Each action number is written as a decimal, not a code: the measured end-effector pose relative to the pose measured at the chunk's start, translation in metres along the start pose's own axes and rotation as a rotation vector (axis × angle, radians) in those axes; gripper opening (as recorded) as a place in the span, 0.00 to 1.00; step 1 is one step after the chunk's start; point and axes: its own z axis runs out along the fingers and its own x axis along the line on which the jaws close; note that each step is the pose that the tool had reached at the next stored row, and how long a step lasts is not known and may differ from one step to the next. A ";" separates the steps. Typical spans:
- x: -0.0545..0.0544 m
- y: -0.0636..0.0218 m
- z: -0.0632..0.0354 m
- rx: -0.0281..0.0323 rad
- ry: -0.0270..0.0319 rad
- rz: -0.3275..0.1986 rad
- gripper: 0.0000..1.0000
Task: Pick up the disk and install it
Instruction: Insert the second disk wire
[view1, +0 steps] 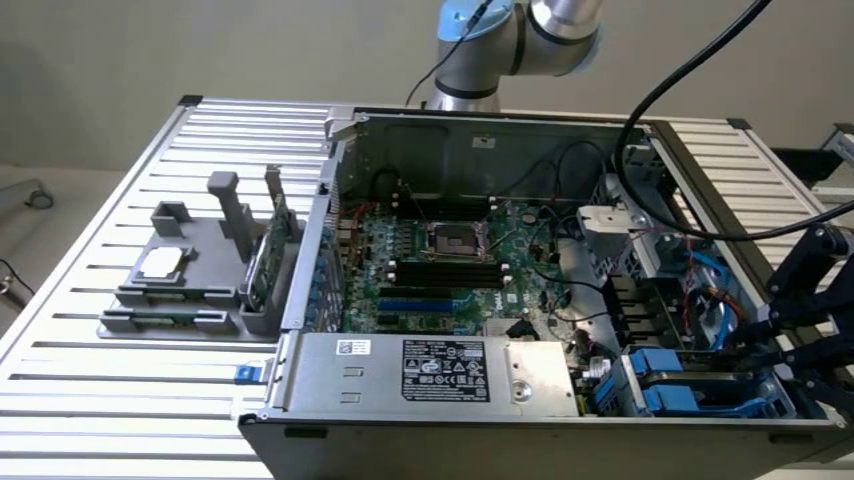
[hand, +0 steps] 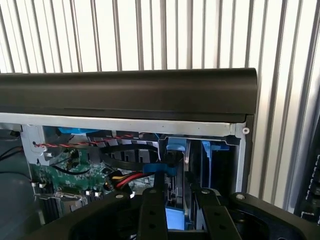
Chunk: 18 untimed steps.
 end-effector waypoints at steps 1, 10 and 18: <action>0.000 0.0000 0.0001 -0.0007 0.0049 -0.001 0.30; 0.000 0.0000 0.0003 -0.0039 0.0403 -0.007 0.30; 0.000 -0.0002 0.0005 -0.0040 0.0672 -0.012 0.30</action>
